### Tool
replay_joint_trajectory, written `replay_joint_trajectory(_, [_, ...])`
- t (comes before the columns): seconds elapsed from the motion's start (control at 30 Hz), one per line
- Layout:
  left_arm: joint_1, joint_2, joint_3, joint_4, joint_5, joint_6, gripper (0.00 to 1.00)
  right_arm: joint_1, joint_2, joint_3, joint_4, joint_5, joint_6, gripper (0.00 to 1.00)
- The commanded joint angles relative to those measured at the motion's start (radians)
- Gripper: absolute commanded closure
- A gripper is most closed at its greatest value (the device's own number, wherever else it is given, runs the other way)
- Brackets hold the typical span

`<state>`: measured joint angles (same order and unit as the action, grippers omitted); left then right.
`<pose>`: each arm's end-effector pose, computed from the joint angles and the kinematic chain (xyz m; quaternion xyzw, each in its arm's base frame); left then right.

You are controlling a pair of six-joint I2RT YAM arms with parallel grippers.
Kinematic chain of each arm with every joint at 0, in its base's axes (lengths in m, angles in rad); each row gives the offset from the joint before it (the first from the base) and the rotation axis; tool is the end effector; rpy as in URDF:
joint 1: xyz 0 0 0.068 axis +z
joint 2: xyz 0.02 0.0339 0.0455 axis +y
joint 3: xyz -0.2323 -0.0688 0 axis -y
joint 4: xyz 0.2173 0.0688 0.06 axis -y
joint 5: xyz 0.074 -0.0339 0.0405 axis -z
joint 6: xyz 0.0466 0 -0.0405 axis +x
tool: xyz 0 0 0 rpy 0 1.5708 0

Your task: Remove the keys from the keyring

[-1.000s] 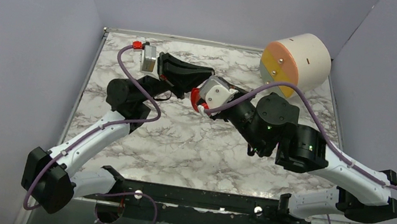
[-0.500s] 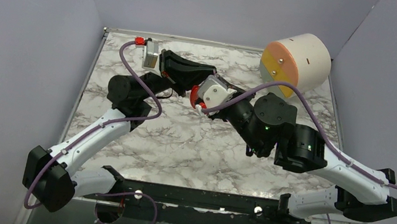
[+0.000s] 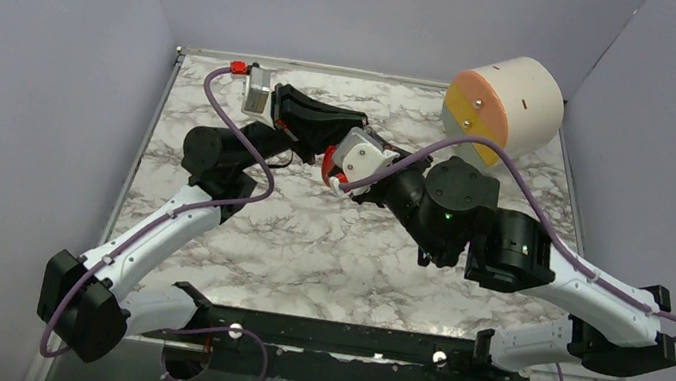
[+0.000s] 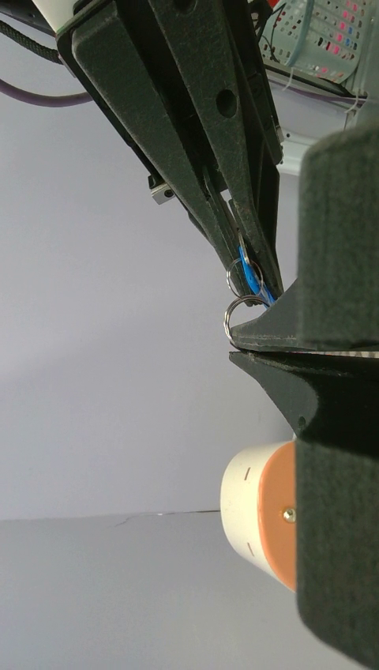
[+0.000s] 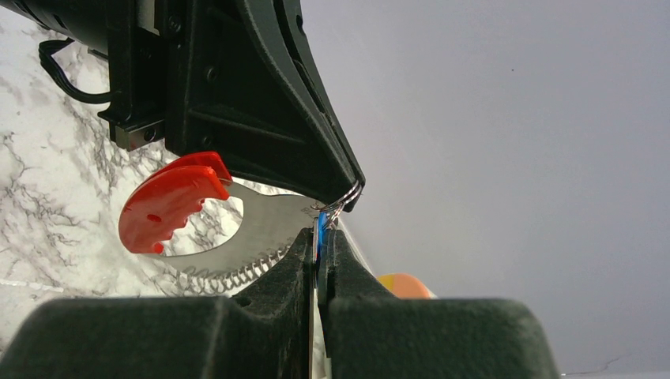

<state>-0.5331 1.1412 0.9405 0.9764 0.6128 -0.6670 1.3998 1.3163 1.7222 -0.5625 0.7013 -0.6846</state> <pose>0.1829 -0.1391 0.4187 0.2528 0.3869 -0.5928 0.6596 0.0714 0.2370 0.4621 -0.5040 0.5528 -0.0311 0.6629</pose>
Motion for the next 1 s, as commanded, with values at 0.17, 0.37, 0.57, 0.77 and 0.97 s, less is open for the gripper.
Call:
replay_joint_trajectory(0.17, [0.064, 0.002, 0.04, -0.059, -0.235, 0.016, 1.0, 0.061, 0.006, 0.023, -0.135, -0.111, 0.073, 0.99])
replay_joint_trajectory(0.37, [0.063, -0.012, 0.037, -0.028, -0.24, -0.01, 1.0, 0.061, -0.008, -0.005, -0.124, -0.12, 0.083, 0.99])
replay_joint_trajectory(0.57, [0.064, -0.039, 0.014, 0.016, -0.255, -0.045, 1.0, 0.061, -0.014, -0.033, -0.096, -0.137, 0.085, 0.99])
replay_joint_trajectory(0.77, [0.064, -0.061, -0.005, 0.064, -0.258, -0.093, 1.0, 0.061, -0.014, -0.071, -0.049, -0.14, 0.079, 0.99])
replay_joint_trajectory(0.97, [0.064, -0.09, -0.037, 0.076, -0.268, -0.088, 1.0, 0.061, -0.03, -0.134, 0.046, -0.081, 0.052, 0.99])
